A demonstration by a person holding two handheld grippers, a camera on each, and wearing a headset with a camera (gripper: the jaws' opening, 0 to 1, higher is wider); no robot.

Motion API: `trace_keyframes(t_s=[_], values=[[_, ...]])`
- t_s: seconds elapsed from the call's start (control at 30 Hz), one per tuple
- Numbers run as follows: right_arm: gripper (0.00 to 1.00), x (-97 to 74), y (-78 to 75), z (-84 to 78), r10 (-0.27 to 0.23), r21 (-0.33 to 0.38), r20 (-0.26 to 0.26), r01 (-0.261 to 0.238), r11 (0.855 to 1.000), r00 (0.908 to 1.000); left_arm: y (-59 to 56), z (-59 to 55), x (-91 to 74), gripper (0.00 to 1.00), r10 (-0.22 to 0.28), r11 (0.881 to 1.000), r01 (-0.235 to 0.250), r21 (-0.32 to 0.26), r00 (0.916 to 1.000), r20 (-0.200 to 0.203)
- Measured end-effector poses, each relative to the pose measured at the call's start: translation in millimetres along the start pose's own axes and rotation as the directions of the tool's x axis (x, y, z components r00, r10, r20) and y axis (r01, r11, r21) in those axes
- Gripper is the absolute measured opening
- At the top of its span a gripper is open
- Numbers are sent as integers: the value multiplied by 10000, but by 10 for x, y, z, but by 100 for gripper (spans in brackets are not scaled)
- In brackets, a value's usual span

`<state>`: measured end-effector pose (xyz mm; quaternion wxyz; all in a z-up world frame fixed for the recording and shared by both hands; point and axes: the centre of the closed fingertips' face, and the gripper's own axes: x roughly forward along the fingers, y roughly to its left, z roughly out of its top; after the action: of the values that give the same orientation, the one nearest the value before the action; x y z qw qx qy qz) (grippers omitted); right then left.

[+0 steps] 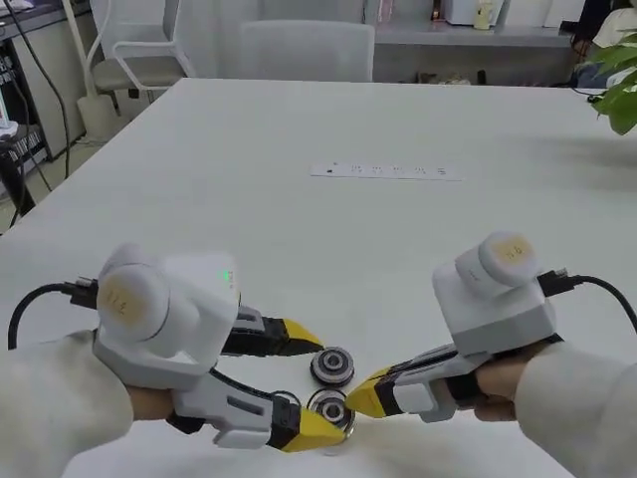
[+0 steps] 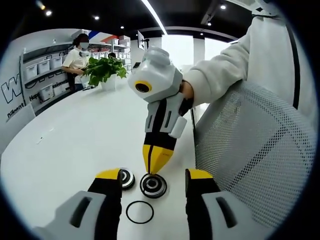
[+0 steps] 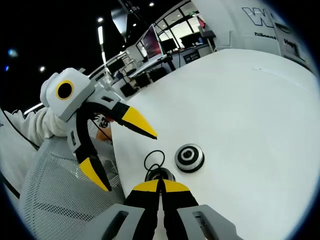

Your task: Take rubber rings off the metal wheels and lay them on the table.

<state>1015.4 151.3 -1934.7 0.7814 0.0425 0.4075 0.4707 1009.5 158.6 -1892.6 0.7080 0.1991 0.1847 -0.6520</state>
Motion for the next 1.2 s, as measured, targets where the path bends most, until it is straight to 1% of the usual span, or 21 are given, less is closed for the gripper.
trace_keyframes(t_s=[0.13, 0.2, 0.3, 0.43, 0.57, 0.73, 0.8, 0.93, 1.1, 1.2], values=[[0, -6, -4, 5, 0, 31, 22, -1, 10000, 10000, 31, 51, -47, 59, 170, 9998, -169, -63, 9996, 224], [0, -8, -6, 7, 0, 42, 34, 0, 10000, 10000, 38, 69, -71, 61, 200, 9997, -194, -173, 9992, 346], [0, -12, -11, 7, -5, 54, 45, 5, 10000, 10000, 58, 86, -110, 66, 345, 9994, -340, -120, 9984, 438], [0, -15, -12, 9, 2, 86, 63, -2, 10000, 10000, 86, 91, -157, 71, 468, 9987, -457, -213, 9975, 525], [0, -17, -12, 14, 4, 97, 83, -5, 10000, 10000, 117, 84, -214, 73, 636, 9976, -620, -297, 9963, 571], [0, -18, -16, 12, 0, 103, 86, 0, 9999, 10000, 132, 44, -293, 74, 771, 9966, -754, -346, 9958, 493], [0, -21, -13, 12, 1, 114, 95, -2, 9999, 10000, 144, 36, -341, 74, 859, 9959, -841, -347, 9949, 533], [0, -19, -12, 8, 7, 119, 85, -8, 9999, 10000, 206, 21, -420, 75, 1199, 9913, -1158, -619, 9906, 656], [0, -15, -7, 9, 24, 112, 70, -24, 9999, 10000, 213, -60, -478, 76, 1339, 9890, -1307, -695, 9900, 438], [0, -17, -5, 15, 31, 123, 96, -32, 9999, 9999, 230, -84, -522, 78, 1444, 9860, -1399, -905, 9885, 457]])
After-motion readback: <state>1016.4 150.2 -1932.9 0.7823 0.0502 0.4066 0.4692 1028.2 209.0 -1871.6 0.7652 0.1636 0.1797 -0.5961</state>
